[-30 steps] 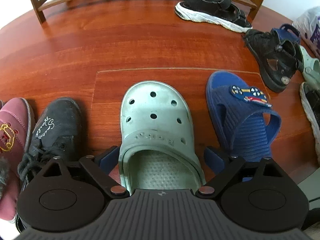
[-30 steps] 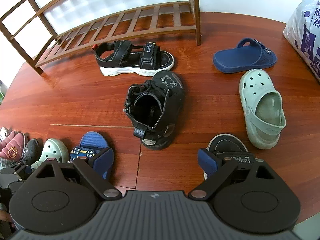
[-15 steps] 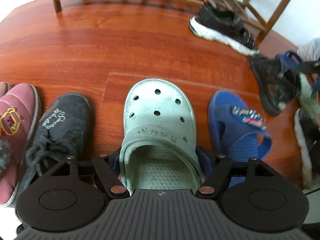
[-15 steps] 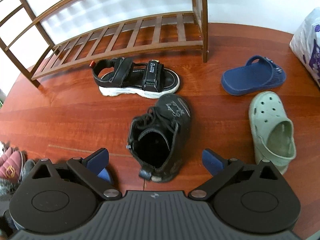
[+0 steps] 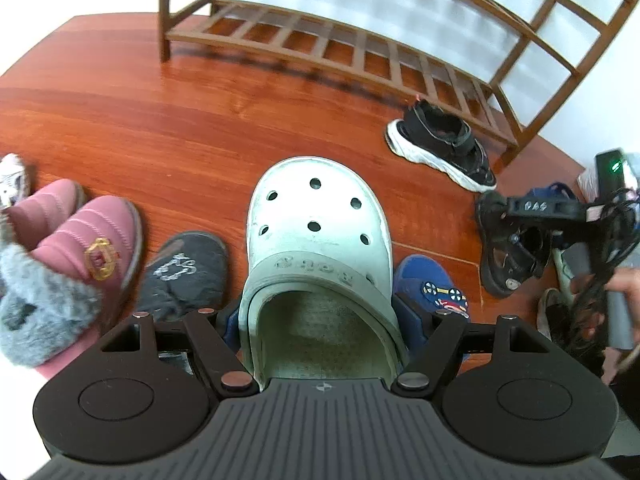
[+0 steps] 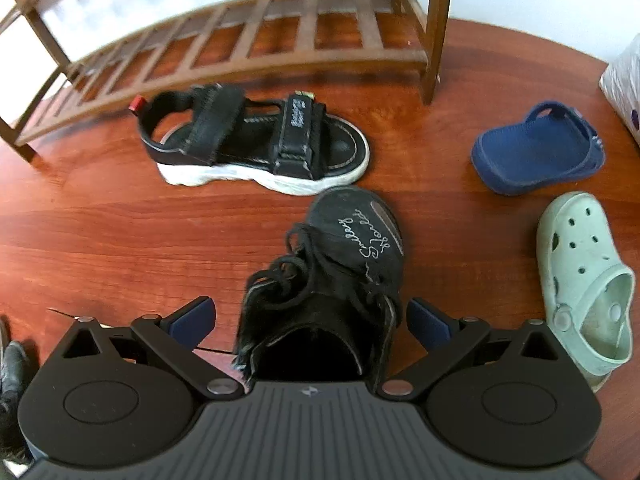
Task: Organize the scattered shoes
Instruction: 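Grasp the second black leather shoe with the right tool while the left tool grasps the mint clog, then set the black shoe beside the first one with the right tool while the left tool holds the clog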
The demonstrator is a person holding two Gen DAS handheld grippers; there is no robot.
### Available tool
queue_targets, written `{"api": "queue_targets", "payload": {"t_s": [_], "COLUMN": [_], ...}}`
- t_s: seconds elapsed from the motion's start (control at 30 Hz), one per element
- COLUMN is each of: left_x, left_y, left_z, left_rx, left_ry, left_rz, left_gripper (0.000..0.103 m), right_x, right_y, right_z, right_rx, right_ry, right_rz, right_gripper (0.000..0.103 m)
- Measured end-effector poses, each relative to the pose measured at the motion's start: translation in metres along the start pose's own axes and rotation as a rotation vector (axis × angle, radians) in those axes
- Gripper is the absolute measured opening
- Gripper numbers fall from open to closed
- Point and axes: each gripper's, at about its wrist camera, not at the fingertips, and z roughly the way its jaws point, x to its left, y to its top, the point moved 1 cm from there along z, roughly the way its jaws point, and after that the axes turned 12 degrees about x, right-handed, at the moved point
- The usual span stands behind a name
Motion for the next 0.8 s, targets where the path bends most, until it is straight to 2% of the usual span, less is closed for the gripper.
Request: {"api": "queue_targets", "payload": {"t_s": [0.1, 0.13, 0.23, 0.53, 0.8], "left_x": [0.005, 0.007, 0.015, 0.037, 0.05], "left_y": [-0.002, -0.003, -0.008, -0.016, -0.021], "left_z": [-0.011, -0.014, -0.022, -0.03, -0.041], "left_rx": [-0.004, -0.008, -0.019, -0.025, -0.032], "left_ry": [0.01, 0.015, 0.034, 0.044, 0.038], "left_rz": [-0.023, -0.029, -0.046, -0.093, -0.097], "left_gripper": [0.074, 0.074, 0.074, 0.074, 0.074], "right_x": [0.001, 0.001, -0.001, -0.001, 0.009], "right_y": [0.002, 0.002, 0.003, -0.001, -0.01], "right_z": [0.009, 0.01, 0.014, 0.004, -0.032], "right_rx": [0.009, 0.01, 0.013, -0.03, -0.095], "right_ry": [-0.028, -0.031, -0.052, -0.053, -0.028], "right_rz": [-0.002, -0.001, 0.018, 0.024, 0.006], "right_gripper": [0.1, 0.093, 0.085, 0.067, 0.066]}}
